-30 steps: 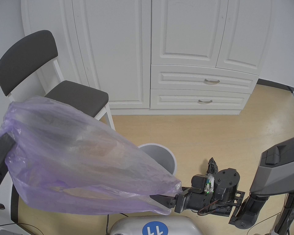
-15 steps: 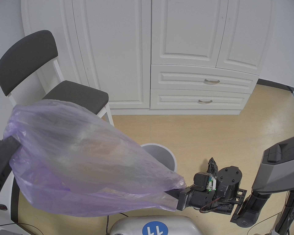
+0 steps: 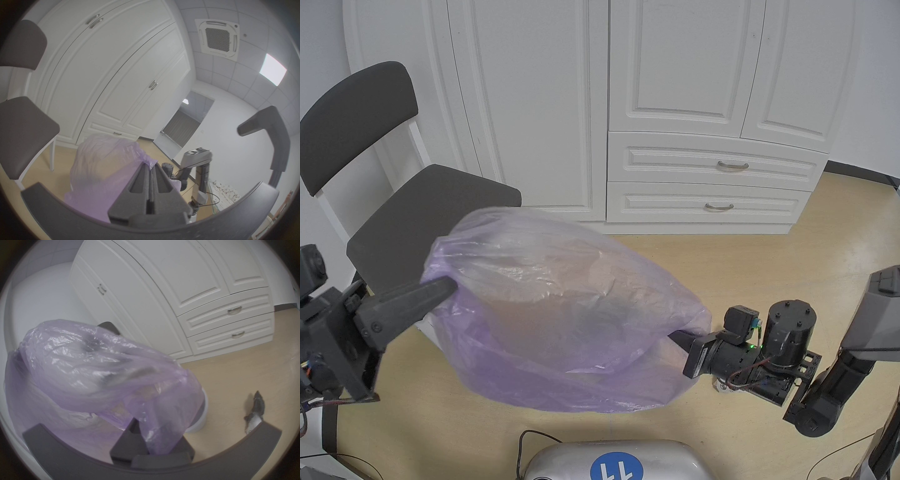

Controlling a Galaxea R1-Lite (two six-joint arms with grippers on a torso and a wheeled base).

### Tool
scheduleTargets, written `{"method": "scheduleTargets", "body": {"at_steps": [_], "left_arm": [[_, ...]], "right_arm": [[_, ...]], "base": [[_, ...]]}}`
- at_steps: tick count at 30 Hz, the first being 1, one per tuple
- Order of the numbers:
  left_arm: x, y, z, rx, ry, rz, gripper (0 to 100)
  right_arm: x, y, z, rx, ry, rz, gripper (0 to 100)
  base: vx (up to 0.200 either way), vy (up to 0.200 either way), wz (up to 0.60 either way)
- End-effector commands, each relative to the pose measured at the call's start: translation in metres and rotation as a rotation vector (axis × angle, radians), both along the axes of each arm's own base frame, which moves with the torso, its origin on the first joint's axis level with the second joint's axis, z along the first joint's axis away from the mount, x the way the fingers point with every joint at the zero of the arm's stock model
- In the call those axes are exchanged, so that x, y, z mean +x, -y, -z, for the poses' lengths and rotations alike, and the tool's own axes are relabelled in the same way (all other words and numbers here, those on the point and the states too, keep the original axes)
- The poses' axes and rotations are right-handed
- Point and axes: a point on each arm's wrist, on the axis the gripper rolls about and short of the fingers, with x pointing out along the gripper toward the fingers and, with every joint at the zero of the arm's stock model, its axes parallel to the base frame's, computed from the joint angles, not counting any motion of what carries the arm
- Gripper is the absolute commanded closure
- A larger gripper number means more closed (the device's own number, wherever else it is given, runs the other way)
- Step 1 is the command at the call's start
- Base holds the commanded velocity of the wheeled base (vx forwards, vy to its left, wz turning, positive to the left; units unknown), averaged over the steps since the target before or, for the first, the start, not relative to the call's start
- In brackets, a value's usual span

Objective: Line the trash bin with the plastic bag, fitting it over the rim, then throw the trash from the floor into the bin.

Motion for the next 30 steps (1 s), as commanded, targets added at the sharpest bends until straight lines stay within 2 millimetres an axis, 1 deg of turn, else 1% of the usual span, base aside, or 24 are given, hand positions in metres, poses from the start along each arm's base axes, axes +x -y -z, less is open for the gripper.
{"method": "scheduleTargets", "body": {"at_steps": [1, 3, 4, 6, 8, 12, 15, 21, 27, 28, 29, 30], "left_arm": [[0.050, 0.006, 0.024, 0.106, -0.184, -0.122, 100], [0.060, 0.008, 0.029, 0.132, -0.227, -0.139, 100], [0.065, 0.008, 0.033, 0.150, -0.262, -0.146, 100], [0.071, 0.010, 0.036, 0.172, -0.305, -0.153, 100], [0.075, 0.011, 0.038, 0.198, -0.352, -0.152, 100], [0.085, 0.016, 0.046, 0.247, -0.442, -0.150, 100], [0.101, 0.022, 0.058, 0.282, -0.508, -0.152, 100], [0.120, 0.030, 0.072, 0.319, -0.557, -0.202, 100], [0.126, 0.033, 0.078, 0.335, -0.568, -0.248, 100], [0.126, 0.033, 0.077, 0.333, -0.564, -0.245, 100], [0.126, 0.033, 0.076, 0.331, -0.562, -0.245, 100], [0.125, 0.033, 0.074, 0.325, -0.557, -0.244, 100]], "right_arm": [[0.010, 0.021, -0.078, -0.027, 0.034, 0.229, 100], [0.008, 0.026, -0.096, -0.047, -0.020, 0.281, 100], [0.005, 0.028, -0.110, -0.032, -0.060, 0.313, 100], [0.000, 0.033, -0.128, -0.001, -0.109, 0.337, 100], [-0.004, 0.035, -0.136, 0.002, -0.133, 0.343, 100], [-0.006, 0.037, -0.139, 0.001, -0.136, 0.345, 100], [-0.009, 0.036, -0.140, -0.011, -0.134, 0.341, 100], [-0.007, 0.038, -0.138, -0.045, -0.120, 0.377, 100], [-0.010, 0.036, -0.135, -0.095, -0.112, 0.392, 100], [-0.010, 0.035, -0.128, -0.125, -0.136, 0.388, 100], [-0.010, 0.035, -0.127, -0.131, -0.140, 0.386, 100], [-0.010, 0.030, -0.118, -0.166, -0.164, 0.369, 100]], "base": [[0.000, 0.000, 0.00], [0.000, 0.000, 0.00], [0.000, 0.000, 0.00], [0.000, 0.000, 0.00], [0.000, 0.000, 0.00], [0.000, 0.000, 0.00], [0.000, 0.000, 0.00], [0.000, 0.000, 0.00], [0.000, 0.000, 0.00], [0.000, 0.000, 0.00], [0.000, 0.000, 0.00], [0.000, 0.000, 0.00]]}}
